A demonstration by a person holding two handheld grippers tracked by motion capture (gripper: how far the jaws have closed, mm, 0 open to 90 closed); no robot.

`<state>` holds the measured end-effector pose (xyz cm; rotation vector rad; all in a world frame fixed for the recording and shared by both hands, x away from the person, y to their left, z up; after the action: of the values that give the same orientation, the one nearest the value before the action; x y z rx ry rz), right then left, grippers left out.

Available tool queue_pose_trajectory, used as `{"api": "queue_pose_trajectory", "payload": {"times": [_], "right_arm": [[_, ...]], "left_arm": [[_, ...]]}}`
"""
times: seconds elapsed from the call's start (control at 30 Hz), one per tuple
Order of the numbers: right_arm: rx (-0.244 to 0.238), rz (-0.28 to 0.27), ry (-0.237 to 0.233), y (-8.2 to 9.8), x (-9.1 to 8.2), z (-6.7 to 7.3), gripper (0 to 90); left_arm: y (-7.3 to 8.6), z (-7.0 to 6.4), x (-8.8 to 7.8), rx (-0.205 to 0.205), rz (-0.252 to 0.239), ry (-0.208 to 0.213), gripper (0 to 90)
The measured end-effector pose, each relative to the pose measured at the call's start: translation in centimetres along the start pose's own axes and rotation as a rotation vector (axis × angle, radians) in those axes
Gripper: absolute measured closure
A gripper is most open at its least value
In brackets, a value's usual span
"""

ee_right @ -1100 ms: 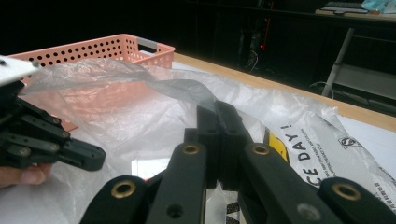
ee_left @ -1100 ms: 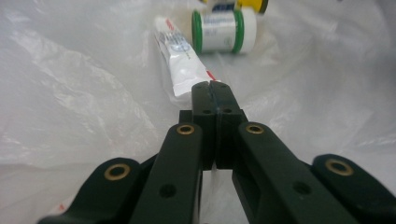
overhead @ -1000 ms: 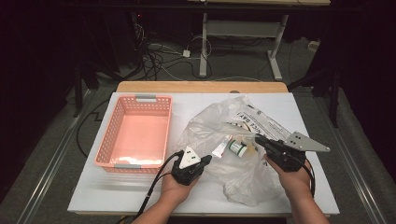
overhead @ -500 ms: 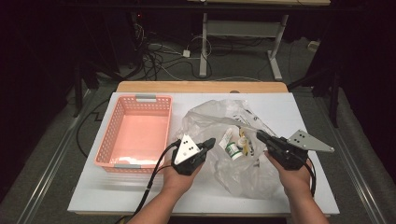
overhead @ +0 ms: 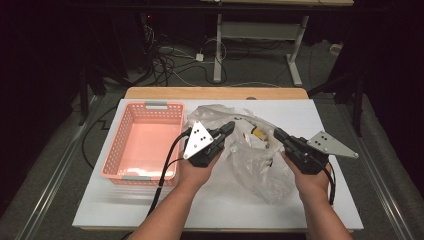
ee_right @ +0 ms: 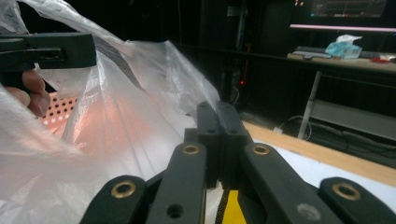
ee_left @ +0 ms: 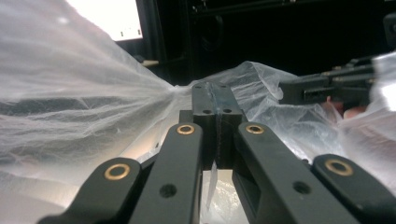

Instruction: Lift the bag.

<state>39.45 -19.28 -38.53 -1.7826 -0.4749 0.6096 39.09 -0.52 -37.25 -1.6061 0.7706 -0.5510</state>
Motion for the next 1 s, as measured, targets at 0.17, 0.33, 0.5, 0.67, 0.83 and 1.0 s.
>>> {"api": "queue_pose_trajectory", "payload": {"times": [0.17, 0.33, 0.5, 0.67, 0.83, 1.0], "right_arm": [[-0.006, -0.049, 0.028, -1.8, 0.4, -0.8, 90.0], [-0.007, -0.098, 0.066, -3.7, 0.6, -1.7, 90.0], [0.004, -0.15, 0.117, -6.1, 0.4, -3.5, 90.0], [0.011, -0.179, 0.168, -8.4, 0.2, -5.6, 90.0], [0.023, -0.19, 0.218, -10.1, 0.3, -8.0, 90.0], [0.024, -0.185, 0.268, -10.8, 0.4, -10.0, 90.0]], "left_arm": [[-2.3, 0.0, 0.4, 0.018, -0.045, -0.004, 88.5], [-4.8, 0.5, 0.9, 0.042, -0.089, -0.014, 88.5], [-7.2, 0.4, 1.5, 0.051, -0.116, -0.009, 88.5], [-9.5, 0.4, 2.5, 0.058, -0.134, -0.005, 88.5], [-11.0, 0.9, 3.6, 0.053, -0.137, -0.015, 88.5], [-11.9, 2.1, 4.4, 0.055, -0.133, -0.043, 88.5]]}}
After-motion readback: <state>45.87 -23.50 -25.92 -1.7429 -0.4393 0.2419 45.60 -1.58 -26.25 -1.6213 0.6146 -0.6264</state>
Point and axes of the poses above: each handheld gripper's, and its own axes: x roughly forward along the jaws, y roughly out of its underside, z roughly to its left, the point moved 8 cm from there along x, roughly forward along the jaws, and after that the axes turned 12 degrees about -x, right-handed, at the moved point
